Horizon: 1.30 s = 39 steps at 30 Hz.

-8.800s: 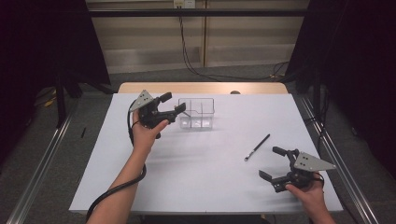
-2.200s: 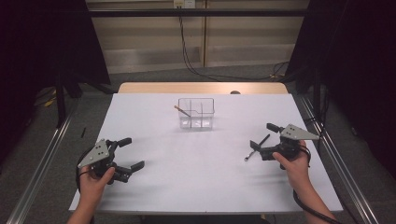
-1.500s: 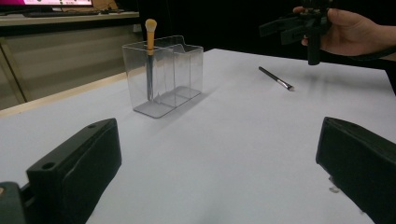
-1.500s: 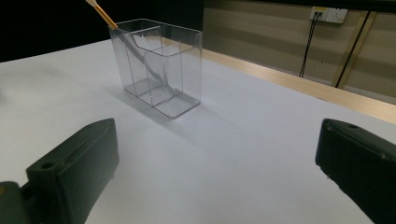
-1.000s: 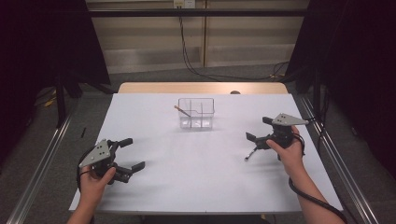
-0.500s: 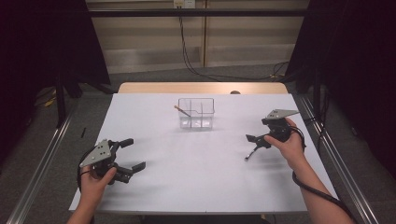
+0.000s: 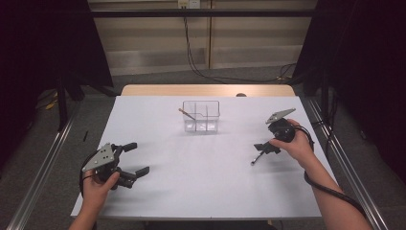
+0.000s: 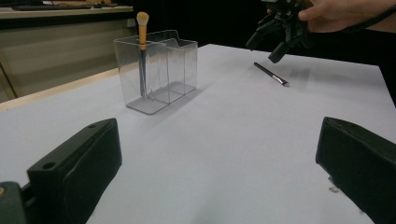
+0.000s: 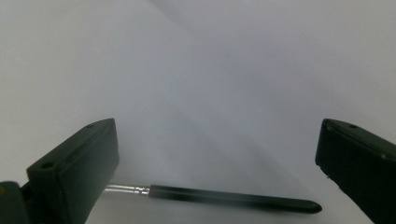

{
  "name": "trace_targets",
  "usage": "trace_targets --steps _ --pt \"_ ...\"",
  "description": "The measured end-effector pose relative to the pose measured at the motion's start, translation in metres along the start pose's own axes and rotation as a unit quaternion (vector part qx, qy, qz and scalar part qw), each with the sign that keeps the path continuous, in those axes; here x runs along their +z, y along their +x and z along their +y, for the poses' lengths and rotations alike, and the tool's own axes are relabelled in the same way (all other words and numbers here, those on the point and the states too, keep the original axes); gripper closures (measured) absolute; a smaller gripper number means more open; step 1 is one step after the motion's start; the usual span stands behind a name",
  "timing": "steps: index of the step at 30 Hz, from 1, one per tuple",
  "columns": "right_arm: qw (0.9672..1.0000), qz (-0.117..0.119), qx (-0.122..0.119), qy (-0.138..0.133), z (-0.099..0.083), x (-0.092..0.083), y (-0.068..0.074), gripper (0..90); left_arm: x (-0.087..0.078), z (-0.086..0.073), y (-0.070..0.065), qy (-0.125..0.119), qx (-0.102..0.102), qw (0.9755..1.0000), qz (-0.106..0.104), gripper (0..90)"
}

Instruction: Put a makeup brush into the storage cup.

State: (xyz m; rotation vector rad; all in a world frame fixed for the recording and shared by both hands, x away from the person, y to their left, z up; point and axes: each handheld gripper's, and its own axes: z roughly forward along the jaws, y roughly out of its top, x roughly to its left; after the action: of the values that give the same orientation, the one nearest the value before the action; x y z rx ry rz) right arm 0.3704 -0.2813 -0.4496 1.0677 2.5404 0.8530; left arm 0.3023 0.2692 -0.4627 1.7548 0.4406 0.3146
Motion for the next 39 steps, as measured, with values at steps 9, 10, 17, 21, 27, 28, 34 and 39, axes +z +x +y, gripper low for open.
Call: trace_targets --steps 9,10,17,21,27,28,34,39 --pt "0.9967 0.018 -0.037 0.069 0.004 0.001 -0.002 0.0 0.001 0.0 0.0 0.001 0.0 1.0 -0.001 0.2" --pt "0.9962 0.018 -0.039 0.075 0.004 0.002 -0.003 0.0 0.001 0.0 0.0 0.001 0.0 1.0 -0.002 0.2" --pt "0.9931 0.024 -0.053 0.102 0.005 0.001 -0.006 0.0 0.001 0.0 -0.001 0.0 -0.001 1.0 -0.001 0.2" --pt "0.9922 0.025 -0.061 0.106 0.004 0.001 -0.007 0.0 0.001 0.0 -0.001 0.001 -0.001 1.0 -0.001 0.3" --pt "0.9891 0.035 -0.068 0.125 0.001 0.004 -0.006 0.0 0.002 0.0 -0.001 0.0 -0.004 1.0 -0.002 0.3" --pt "0.9882 0.035 -0.074 0.129 0.001 0.005 -0.006 0.0 0.002 0.0 -0.001 0.0 -0.004 1.0 -0.002 0.3" --pt "0.9875 0.037 -0.081 0.13 -0.001 0.006 -0.008 0.0 0.003 -0.001 0.0 -0.002 -0.009 1.0 -0.003 0.3" --pt "0.9864 0.041 -0.081 0.137 -0.003 0.012 -0.01 0.0 0.003 -0.001 0.0 -0.002 -0.01 0.9999 -0.003 0.3"
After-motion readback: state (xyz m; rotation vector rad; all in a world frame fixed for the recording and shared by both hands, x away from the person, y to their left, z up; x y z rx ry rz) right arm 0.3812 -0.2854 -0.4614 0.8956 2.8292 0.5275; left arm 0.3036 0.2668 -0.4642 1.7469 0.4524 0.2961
